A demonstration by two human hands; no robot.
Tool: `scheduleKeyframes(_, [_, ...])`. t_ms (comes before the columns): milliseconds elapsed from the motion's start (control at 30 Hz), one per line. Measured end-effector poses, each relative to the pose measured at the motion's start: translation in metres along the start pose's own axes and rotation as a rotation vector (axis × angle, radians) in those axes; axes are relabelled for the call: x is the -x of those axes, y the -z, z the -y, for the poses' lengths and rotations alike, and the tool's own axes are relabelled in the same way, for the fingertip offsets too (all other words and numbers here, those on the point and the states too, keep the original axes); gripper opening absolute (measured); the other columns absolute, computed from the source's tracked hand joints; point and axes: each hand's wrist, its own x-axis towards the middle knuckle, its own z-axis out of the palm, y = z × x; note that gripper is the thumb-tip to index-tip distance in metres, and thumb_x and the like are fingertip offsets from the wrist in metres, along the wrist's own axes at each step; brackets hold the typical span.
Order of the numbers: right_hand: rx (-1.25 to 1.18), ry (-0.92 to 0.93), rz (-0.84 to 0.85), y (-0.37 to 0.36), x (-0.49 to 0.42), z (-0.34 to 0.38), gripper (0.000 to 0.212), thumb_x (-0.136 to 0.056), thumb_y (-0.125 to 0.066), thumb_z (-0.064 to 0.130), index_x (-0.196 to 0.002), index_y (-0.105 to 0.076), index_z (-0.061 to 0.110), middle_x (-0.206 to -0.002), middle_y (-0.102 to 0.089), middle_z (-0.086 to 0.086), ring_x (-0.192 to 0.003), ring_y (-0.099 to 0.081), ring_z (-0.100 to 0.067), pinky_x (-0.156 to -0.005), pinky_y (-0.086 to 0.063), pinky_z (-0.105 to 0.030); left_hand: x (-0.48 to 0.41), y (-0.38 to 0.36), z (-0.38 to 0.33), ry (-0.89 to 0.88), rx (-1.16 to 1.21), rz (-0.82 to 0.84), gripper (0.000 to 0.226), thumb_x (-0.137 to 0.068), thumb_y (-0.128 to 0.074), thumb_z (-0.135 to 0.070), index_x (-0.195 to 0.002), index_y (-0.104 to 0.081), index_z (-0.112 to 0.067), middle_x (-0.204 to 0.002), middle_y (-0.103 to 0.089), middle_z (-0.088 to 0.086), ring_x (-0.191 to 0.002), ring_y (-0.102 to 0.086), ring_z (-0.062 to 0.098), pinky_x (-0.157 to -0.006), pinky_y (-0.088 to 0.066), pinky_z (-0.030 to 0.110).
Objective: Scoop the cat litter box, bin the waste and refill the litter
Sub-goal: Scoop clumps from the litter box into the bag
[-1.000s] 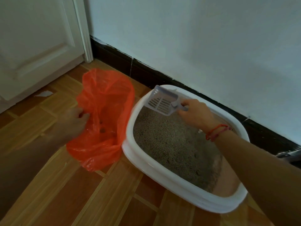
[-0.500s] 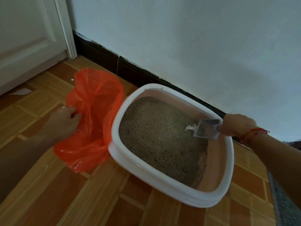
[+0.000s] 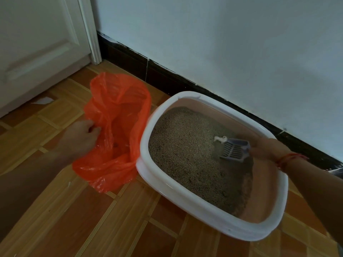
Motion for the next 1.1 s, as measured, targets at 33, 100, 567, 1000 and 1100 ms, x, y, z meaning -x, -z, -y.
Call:
scheduleKeyframes(33, [-0.056, 0.019, -0.03, -0.006, -0.002, 0.006, 0.017, -0.092, -0.06, 0.031, -0.096, -0.06, 0.015, -0.096, -0.062, -0.004, -0.089, -0.058, -0.018, -0.093, -0.051, -0.037, 0.0, -0.001, 0.0, 0.005, -0.013, -0.012, 0.026, -0.102, -0.044, -0.02, -0.082, -0.058, -0.011, -0.077, -0.06, 0.009, -0.065, -0.055, 0.02, -0.052, -0.035, 0.029])
scheduleKeyframes(100, [-0.109, 0.013, -0.077, -0.015, -0.007, 0.017, 0.015, -0.092, -0.059, 0.03, -0.088, -0.06, 0.015, -0.091, -0.065, -0.007, -0.085, -0.061, -0.02, -0.09, -0.053, -0.039, 0.0, -0.002, -0.001, 0.006, -0.029, -0.032, 0.027, -0.102, -0.044, -0.019, -0.08, -0.057, -0.01, -0.074, -0.058, 0.008, -0.063, -0.053, 0.019, -0.051, -0.033, 0.029])
scheduleKeyframes(567, [-0.267, 0.017, -0.121, -0.021, -0.01, 0.058, 0.037, -0.096, -0.049, 0.046, -0.08, -0.063, 0.015, -0.072, -0.061, -0.006, -0.069, -0.061, -0.021, -0.085, -0.055, -0.043, 0.0, -0.011, 0.003, 0.035, -0.031, 0.006, 0.026, -0.103, -0.044, -0.019, -0.081, -0.057, -0.013, -0.074, -0.059, 0.009, -0.058, -0.052, 0.019, -0.05, -0.035, 0.028])
scheduleKeyframes(1000, [-0.66, 0.093, -0.116, -0.033, 0.001, 0.055, 0.03, -0.094, -0.054, 0.026, -0.12, -0.068, 0.02, -0.083, -0.065, 0.001, -0.069, -0.054, -0.015, -0.065, -0.05, -0.03, -0.002, -0.006, 0.007, 0.055, -0.014, -0.012, 0.026, -0.102, -0.044, -0.021, -0.082, -0.059, -0.011, -0.079, -0.06, 0.01, -0.065, -0.054, 0.021, -0.054, -0.035, 0.029])
scheduleKeyframes(1100, [-0.751, 0.078, -0.158, -0.029, 0.006, 0.058, 0.029, -0.093, -0.056, 0.023, -0.118, -0.069, 0.018, -0.082, -0.063, 0.005, -0.076, -0.057, -0.015, -0.076, -0.054, -0.036, -0.002, -0.002, 0.005, 0.056, 0.006, -0.023, 0.027, -0.102, -0.045, -0.022, -0.08, -0.057, -0.012, -0.079, -0.059, 0.01, -0.066, -0.053, 0.021, -0.054, -0.035, 0.03])
